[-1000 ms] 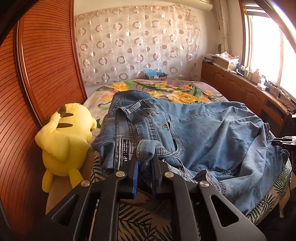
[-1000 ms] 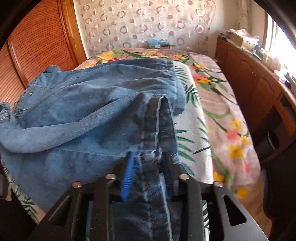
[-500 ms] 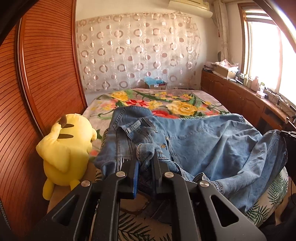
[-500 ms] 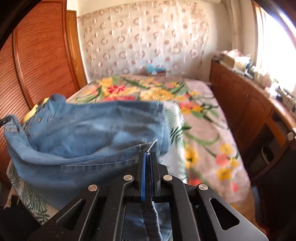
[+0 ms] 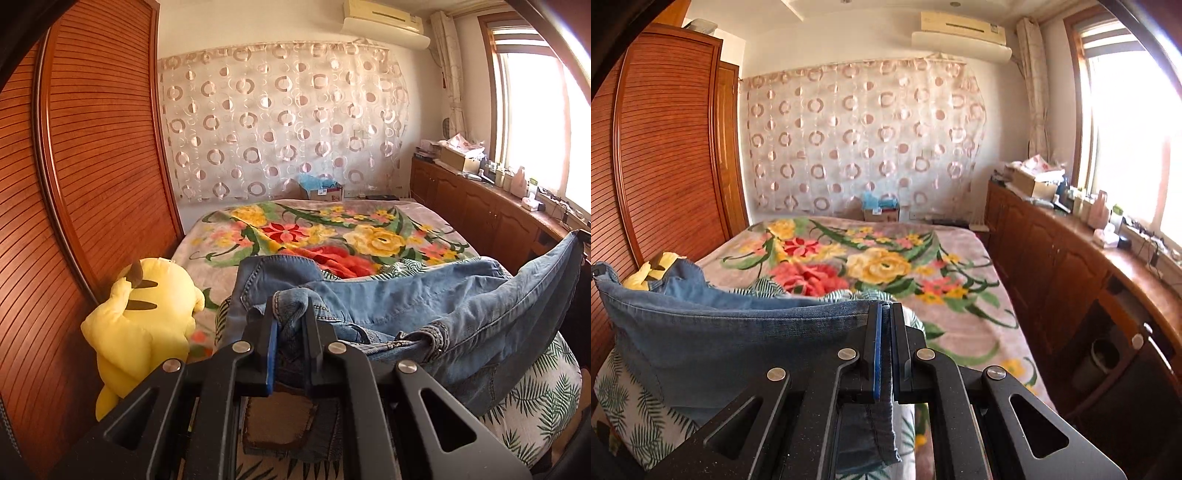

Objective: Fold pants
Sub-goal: 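Lower the folded jeans onto the bed and open both tools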

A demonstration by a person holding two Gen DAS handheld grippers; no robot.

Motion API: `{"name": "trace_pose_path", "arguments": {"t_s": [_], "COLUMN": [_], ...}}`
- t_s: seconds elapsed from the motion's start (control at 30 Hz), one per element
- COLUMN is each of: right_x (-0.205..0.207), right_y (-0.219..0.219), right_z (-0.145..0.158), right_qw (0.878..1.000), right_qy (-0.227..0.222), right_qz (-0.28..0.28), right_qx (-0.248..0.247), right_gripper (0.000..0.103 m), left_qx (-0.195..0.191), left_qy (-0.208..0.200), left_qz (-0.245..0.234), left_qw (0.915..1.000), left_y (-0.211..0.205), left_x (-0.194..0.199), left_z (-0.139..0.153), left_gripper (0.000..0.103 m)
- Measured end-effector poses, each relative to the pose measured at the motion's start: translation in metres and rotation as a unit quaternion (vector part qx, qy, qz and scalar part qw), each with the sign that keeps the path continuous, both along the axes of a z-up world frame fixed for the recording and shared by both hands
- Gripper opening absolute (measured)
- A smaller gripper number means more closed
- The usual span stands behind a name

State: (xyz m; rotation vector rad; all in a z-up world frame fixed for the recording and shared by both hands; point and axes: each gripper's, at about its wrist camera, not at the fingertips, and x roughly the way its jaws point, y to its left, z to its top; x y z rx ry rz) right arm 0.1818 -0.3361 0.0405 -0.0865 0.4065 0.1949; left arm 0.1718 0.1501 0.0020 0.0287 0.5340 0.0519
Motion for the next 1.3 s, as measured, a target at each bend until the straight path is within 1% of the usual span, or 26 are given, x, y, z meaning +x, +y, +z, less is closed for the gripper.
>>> {"name": "trace_pose_path", "arguments": {"t_s": [0.03,0.23,0.33,0.5,0.7,0.9,1.17,1.27,1.3], "right_x": [0.003,0.028,0.04,0.056,0.082,0.107,0.128,0.135,0.14], "right_y": [0.002,0.009,0.012,0.016,0.024,0.034,0.043,0.045,0.047], "right_z": [0.001,-0.027,-0.03,-0.022,-0.025,-0.035,-0.047,-0.046,-0.045], "right_qw": [1.0,1.0,1.0,1.0,1.0,0.999,0.996,0.995,0.994], "right_qy": [-0.004,-0.005,-0.003,0.0,0.01,0.03,0.064,0.078,0.084], "right_qz": [-0.001,-0.007,-0.01,-0.013,-0.016,-0.018,-0.019,-0.022,-0.023], "right_qx": [-0.001,0.004,-0.005,-0.004,-0.013,-0.03,-0.056,-0.061,-0.061], "right_gripper": [0.004,0.004,0.004,0.004,0.004,0.004,0.004,0.004,0.004], "left_qx": [0.0,-0.005,-0.003,0.0,0.004,0.002,0.008,0.003,0.002], "left_qy": [0.001,0.011,0.013,0.014,0.024,0.046,0.072,0.081,0.082], "left_qz": [0.0,-0.001,0.0,0.004,0.009,0.015,0.016,0.016,0.016], "left_qw": [1.0,0.9999,0.9999,0.9999,0.9997,0.9988,0.9972,0.9966,0.9965], "left_y": [0.0,0.003,0.002,0.003,0.007,0.01,0.006,0.006,0.007], "left_x": [0.004,0.032,0.042,0.062,0.093,0.118,0.132,0.135,0.136], "left_z": [0.0,-0.005,-0.006,-0.005,-0.012,-0.027,-0.041,-0.043,-0.043], "left_gripper": [0.011,0.011,0.011,0.011,0.011,0.012,0.012,0.013,0.016]}}
